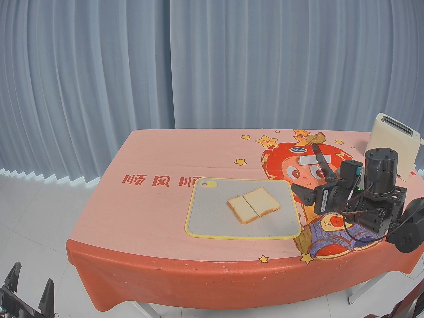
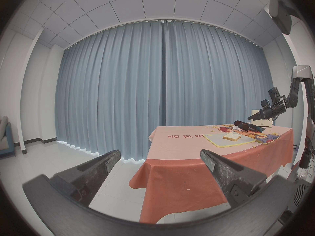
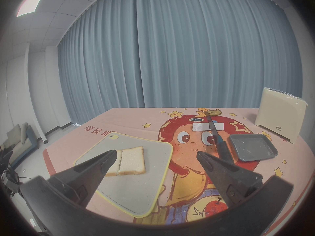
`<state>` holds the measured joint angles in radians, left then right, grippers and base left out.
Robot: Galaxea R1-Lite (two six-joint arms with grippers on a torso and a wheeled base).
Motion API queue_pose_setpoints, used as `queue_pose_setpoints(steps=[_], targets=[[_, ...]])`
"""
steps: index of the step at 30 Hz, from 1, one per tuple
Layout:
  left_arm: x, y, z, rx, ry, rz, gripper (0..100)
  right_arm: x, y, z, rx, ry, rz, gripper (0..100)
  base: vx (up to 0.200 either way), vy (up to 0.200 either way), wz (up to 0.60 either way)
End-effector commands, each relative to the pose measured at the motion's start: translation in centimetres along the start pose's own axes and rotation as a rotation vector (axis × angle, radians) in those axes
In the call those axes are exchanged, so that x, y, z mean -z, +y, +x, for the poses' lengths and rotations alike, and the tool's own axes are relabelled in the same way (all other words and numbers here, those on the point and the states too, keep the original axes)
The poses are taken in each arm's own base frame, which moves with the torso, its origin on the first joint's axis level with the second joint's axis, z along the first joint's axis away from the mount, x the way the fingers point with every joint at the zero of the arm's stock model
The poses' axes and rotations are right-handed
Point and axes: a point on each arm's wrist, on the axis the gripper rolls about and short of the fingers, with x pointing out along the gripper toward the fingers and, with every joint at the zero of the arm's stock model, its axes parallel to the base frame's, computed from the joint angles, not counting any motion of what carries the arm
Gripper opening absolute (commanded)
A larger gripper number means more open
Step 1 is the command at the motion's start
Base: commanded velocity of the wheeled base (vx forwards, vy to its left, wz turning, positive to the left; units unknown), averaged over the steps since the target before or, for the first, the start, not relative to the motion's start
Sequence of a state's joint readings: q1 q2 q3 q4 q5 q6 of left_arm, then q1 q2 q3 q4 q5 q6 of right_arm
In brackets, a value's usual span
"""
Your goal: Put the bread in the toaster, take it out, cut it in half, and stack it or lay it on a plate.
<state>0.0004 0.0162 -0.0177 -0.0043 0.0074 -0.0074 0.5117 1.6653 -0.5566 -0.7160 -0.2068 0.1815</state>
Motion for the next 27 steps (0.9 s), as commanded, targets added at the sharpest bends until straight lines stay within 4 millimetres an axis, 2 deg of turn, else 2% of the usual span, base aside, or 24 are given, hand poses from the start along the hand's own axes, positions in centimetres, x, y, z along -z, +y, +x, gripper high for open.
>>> queue_pose_setpoints(steps=[1,7,18,27], targets=[[0.5,0.0,0.1,0.0,0.007,0.0,100,0.1,0.3,-0.1,-0.01,0.001,-0.005,100,0.0,0.0,0.0],[0.5,0.0,0.1,0.0,0.007,0.0,100,-0.3,0.7,-0.7,-0.032,-0.016,-0.005,100,0.0,0.0,0.0],[0.5,0.0,0.1,-0.001,0.007,0.0,100,0.6,2.2,-0.8,-0.058,0.009,-0.027,100,0.0,0.0,0.0],[0.5,0.0,0.1,0.0,0.007,0.0,100,2.2,2.6,0.4,-0.052,0.074,-0.051,100,0.0,0.0,0.0]])
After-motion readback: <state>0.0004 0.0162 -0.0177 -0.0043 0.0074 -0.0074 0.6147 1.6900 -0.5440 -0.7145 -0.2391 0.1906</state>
